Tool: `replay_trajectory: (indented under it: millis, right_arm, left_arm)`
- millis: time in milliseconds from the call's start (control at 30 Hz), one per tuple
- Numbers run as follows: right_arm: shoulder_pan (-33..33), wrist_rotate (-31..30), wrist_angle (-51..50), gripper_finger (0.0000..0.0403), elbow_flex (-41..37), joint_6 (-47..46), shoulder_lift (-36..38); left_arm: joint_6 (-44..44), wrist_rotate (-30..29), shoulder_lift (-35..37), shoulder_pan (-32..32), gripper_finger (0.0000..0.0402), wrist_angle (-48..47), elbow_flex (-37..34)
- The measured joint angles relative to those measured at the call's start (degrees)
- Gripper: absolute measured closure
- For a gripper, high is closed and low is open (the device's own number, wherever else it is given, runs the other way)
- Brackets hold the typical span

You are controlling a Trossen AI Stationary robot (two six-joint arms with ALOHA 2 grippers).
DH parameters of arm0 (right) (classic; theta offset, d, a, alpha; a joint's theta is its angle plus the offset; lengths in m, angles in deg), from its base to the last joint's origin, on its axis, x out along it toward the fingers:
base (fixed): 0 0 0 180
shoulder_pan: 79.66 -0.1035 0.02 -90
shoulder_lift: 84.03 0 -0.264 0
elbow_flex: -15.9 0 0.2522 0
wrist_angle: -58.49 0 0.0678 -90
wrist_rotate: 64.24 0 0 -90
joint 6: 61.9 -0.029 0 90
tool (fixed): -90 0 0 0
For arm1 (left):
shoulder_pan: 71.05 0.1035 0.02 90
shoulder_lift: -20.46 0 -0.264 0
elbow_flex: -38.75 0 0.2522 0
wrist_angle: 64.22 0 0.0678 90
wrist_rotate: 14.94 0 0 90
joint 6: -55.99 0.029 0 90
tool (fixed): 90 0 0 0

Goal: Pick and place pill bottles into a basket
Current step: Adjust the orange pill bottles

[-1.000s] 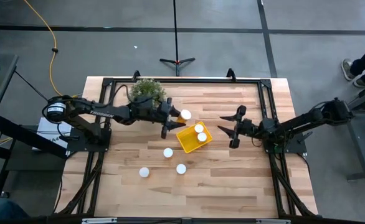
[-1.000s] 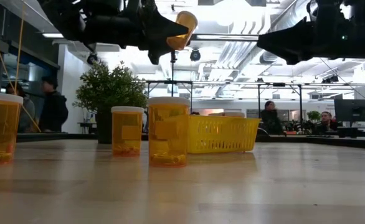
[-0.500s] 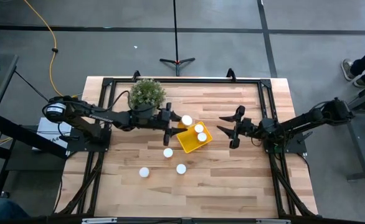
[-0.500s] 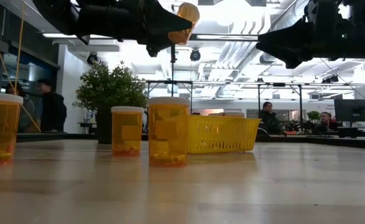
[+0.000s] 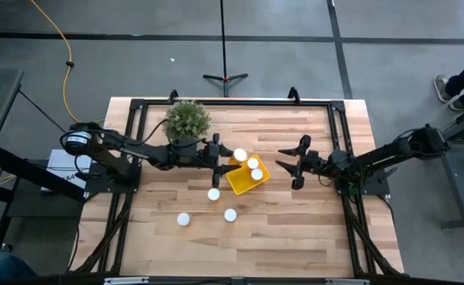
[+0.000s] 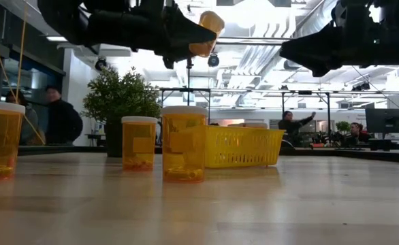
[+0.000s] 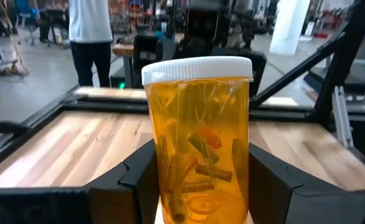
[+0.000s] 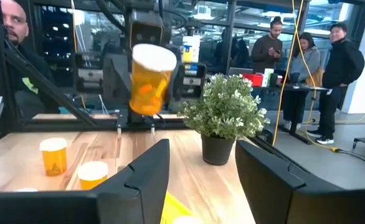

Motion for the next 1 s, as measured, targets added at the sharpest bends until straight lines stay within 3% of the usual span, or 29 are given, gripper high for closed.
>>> replay_trajectory:
  millis: [533, 1000]
  right_arm:
    - [0.00, -0.13, -3.25, 0.0234, 0.00, -1.99, 0.00]
    - [0.00, -0.20, -3.60, 0.0237, 0.00, -2.60, 0.00]
  left_arm:
    - [-1.49, -0.07, -6.35, -0.42, 0.0183, 7.63, 0.08]
    - [-1.63, -4.53, -10.51, -2.75, 0.0183, 10.48, 0.04]
